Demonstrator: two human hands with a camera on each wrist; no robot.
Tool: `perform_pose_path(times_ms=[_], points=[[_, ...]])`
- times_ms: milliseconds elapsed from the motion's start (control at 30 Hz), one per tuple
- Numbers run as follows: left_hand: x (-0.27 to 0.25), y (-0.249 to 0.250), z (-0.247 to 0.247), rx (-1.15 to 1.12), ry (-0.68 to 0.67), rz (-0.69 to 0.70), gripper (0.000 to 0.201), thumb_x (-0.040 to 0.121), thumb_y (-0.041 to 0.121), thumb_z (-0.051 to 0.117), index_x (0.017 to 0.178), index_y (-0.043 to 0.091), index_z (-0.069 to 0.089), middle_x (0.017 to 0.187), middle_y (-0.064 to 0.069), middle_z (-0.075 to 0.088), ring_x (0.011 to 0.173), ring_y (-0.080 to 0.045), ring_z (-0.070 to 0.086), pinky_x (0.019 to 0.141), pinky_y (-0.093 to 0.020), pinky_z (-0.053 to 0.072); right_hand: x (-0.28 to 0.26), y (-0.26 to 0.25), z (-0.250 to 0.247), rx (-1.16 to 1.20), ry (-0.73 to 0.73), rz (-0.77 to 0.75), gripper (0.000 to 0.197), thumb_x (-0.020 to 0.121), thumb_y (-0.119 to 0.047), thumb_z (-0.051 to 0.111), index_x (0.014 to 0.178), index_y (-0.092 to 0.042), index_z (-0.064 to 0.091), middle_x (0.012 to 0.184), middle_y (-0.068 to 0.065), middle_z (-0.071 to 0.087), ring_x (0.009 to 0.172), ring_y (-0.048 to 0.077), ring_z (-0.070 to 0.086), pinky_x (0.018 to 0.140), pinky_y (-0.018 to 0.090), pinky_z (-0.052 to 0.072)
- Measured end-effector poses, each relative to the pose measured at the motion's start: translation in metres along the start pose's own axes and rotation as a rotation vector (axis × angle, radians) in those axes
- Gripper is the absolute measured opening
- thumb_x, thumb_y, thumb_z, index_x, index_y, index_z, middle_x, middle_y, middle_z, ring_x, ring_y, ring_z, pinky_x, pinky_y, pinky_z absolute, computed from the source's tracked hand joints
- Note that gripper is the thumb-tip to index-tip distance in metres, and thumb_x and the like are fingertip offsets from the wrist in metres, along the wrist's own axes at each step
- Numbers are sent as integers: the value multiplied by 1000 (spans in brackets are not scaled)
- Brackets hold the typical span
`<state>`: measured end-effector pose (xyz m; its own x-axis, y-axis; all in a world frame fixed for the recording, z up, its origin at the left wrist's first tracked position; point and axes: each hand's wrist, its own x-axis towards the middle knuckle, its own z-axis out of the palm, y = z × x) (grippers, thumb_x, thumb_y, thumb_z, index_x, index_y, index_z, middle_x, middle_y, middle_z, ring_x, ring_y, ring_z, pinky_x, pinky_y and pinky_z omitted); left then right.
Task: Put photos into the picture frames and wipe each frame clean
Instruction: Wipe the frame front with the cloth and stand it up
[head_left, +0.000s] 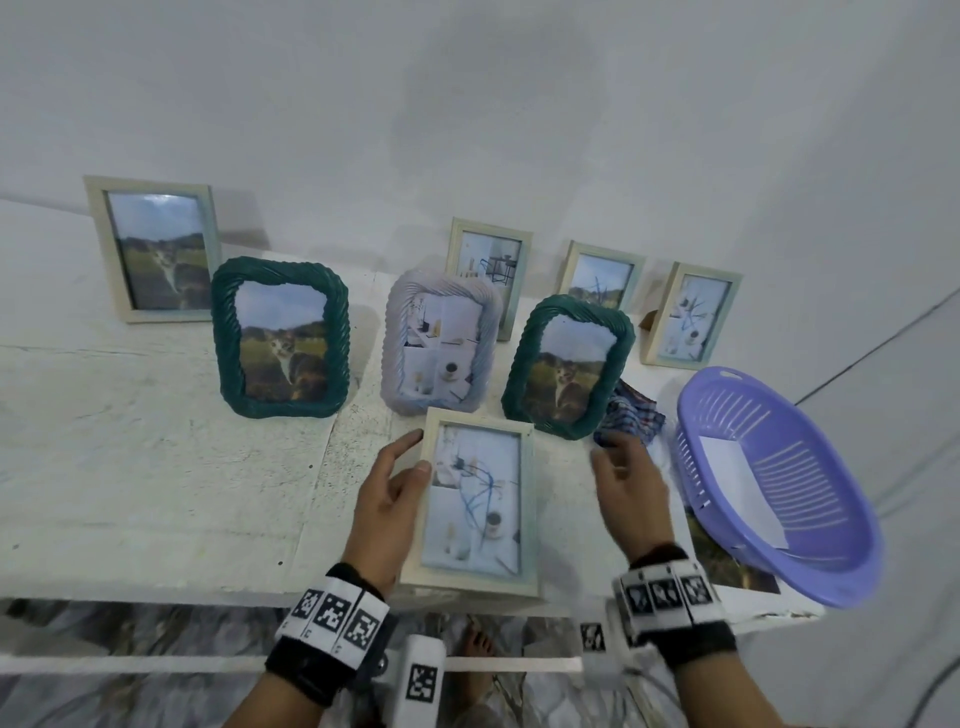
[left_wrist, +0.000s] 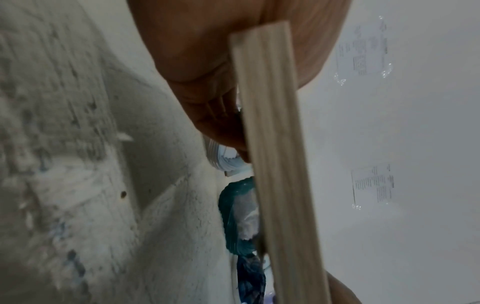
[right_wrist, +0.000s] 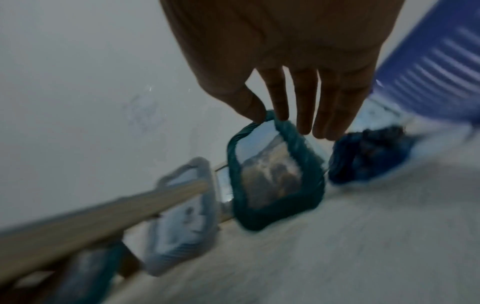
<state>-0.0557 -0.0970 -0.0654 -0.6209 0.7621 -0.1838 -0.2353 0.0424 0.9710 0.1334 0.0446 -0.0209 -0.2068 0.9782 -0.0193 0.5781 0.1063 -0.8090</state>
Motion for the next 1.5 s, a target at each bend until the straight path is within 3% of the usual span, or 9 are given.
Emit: perform_pose_path(times_ms=[100,267,533,800,900,1067,1233,1400,1500], points=[[-3,2,-6,-1,-6,30,32,99,15,49,127,29,55,103,5,73,99,-15,67,90,-36,52,55,9,-11,-436,187,-135,28,94,-18,51,117,-3,54,112,19,60,98,34,55,83,38,46],[-9,6,-9,31,-18,76,31,100,12,47,126,28,54,92,21,69,84,13,61,68,0,40,104,33,-4,-853,26,-53,36,93,-22,47,123,-1,47,121,25,54,106,42,53,90,44,43],[-8,3,-13,74,-45,127,35,102,10,40,132,28,47,85,41,63,81,22,55,70,3,36,84,26,-11,-608,58,15,30,91,-10,49,119,1,51,115,25,58,102,39,55,86,38,45],[-13,12,-7,92,-29,196,35,102,14,42,125,39,49,68,6,59,65,-10,48,62,-7,39,-49,-23,1,-21,76,-184,42,90,-17,44,131,-19,51,111,3,57,94,15,54,80,27,47],[-13,10,-4,139,-32,210,36,101,18,44,131,38,47,77,-6,47,71,-13,42,59,-8,37,-78,-37,27,-329,3,-451,45,83,-28,36,124,-20,54,99,3,53,81,16,46,68,27,39],[-21,10,1,224,-30,294,38,101,14,44,133,34,46,55,11,38,51,-4,34,52,-12,32,-82,-40,55,-675,21,-532,43,88,-51,43,105,-16,61,105,5,57,87,25,51,69,38,47],[-24,10,-1,254,2,315,38,101,17,44,131,41,46,54,10,37,50,-5,32,49,-16,31,-68,-36,62,-745,-45,-600,37,88,-28,42,113,-9,62,108,9,58,89,28,53,75,38,50],[-28,17,-3,238,13,286,36,101,17,44,128,41,47,53,12,41,48,-5,33,49,-14,32,-65,-37,62,-485,-8,-774,28,84,-11,45,99,-7,68,102,8,64,87,28,56,81,35,48],[-26,20,-9,203,43,273,36,101,16,44,127,40,47,76,12,65,63,-3,57,60,-12,43,-79,-45,60,-290,-171,-875,22,93,-15,48,97,-12,69,100,0,63,84,20,51,76,30,44]])
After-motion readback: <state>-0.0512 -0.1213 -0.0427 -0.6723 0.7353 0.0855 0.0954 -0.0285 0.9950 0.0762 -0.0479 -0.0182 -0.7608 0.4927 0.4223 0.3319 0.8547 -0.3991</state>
